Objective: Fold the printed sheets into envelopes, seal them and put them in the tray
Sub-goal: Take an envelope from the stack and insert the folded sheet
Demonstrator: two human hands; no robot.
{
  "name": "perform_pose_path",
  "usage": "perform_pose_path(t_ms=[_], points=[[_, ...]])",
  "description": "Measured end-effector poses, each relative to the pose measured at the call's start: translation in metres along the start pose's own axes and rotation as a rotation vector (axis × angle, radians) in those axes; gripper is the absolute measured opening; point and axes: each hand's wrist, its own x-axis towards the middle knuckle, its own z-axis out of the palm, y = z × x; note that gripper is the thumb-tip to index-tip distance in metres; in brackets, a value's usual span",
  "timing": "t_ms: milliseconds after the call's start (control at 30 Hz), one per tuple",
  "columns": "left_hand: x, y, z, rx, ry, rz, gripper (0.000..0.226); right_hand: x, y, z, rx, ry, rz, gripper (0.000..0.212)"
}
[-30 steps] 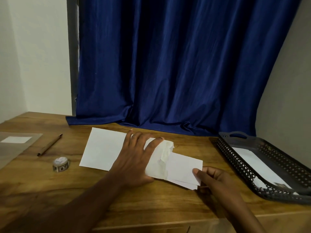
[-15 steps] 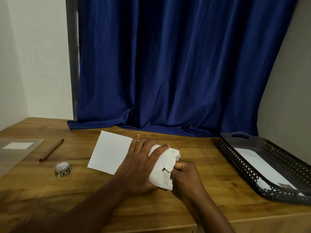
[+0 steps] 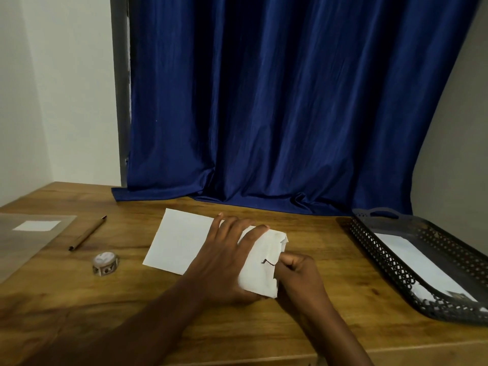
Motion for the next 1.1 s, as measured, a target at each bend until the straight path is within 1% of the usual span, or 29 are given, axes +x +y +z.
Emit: perform_pose_path(t_ms=[67, 100, 167, 200, 233, 300, 367, 400, 467, 533, 567, 667, 733, 867, 1000, 1100], points=[[0.0, -0.002, 0.001, -0.009, -0.098, -0.061, 0.126, -0.004, -0.004, -0.015, 0.031, 0.05, 0.018, 0.019], [-0.001, -0.004, 0.002, -0.015, -0.156, -0.084, 0.131, -0.005, -0.005, -0.022, 0.027, 0.109, 0.018, 0.013], [-0.002, -0.007, 0.004, -0.04, -0.26, -0.114, 0.139, -0.006, -0.004, -0.034, -0.033, 0.263, -0.002, 0.01], [-0.003, -0.009, 0.005, -0.056, -0.297, -0.123, 0.139, -0.006, -0.005, -0.037, -0.069, 0.326, -0.011, 0.011], [-0.003, -0.01, 0.005, -0.071, -0.32, -0.13, 0.134, -0.006, -0.005, -0.038, -0.108, 0.364, -0.022, 0.013], [-0.006, -0.014, 0.008, -0.082, -0.322, -0.136, 0.112, -0.009, -0.008, -0.034, -0.217, 0.387, -0.065, 0.016], [-0.009, -0.019, 0.013, -0.059, -0.313, -0.134, 0.087, -0.011, -0.009, -0.023, -0.354, 0.352, -0.136, 0.019], [-0.01, -0.022, 0.015, -0.034, -0.327, -0.134, 0.078, -0.012, -0.01, -0.017, -0.429, 0.316, -0.17, 0.023], [-0.013, -0.027, 0.018, -0.007, -0.384, -0.15, 0.067, -0.013, -0.011, -0.002, -0.65, 0.202, -0.254, 0.035], [-0.015, -0.029, 0.02, -0.006, -0.434, -0.163, 0.062, -0.012, -0.007, 0.011, -0.936, 0.056, -0.32, 0.049], [-0.016, -0.03, 0.021, -0.004, -0.462, -0.165, 0.062, -0.011, -0.005, 0.016, -1.048, -0.02, -0.309, 0.054], [-0.017, -0.03, 0.023, -0.013, -0.571, -0.193, 0.062, -0.008, 0.004, 0.024, -1.255, -0.245, -0.145, 0.064], [-0.017, -0.031, 0.026, -0.022, -0.624, -0.21, 0.062, -0.007, 0.008, 0.024, -1.296, -0.324, -0.078, 0.066], [-0.016, -0.035, 0.03, -0.02, -0.652, -0.199, 0.064, -0.005, 0.013, 0.022, -1.327, -0.331, -0.079, 0.067], [-0.018, -0.037, 0.033, -0.04, -0.634, -0.218, 0.066, -0.004, 0.016, 0.022, -1.327, -0.327, -0.079, 0.068], [-0.019, -0.032, 0.023, -0.121, -0.57, -0.265, 0.07, -0.005, 0.014, 0.021, -1.318, -0.325, -0.075, 0.067]])
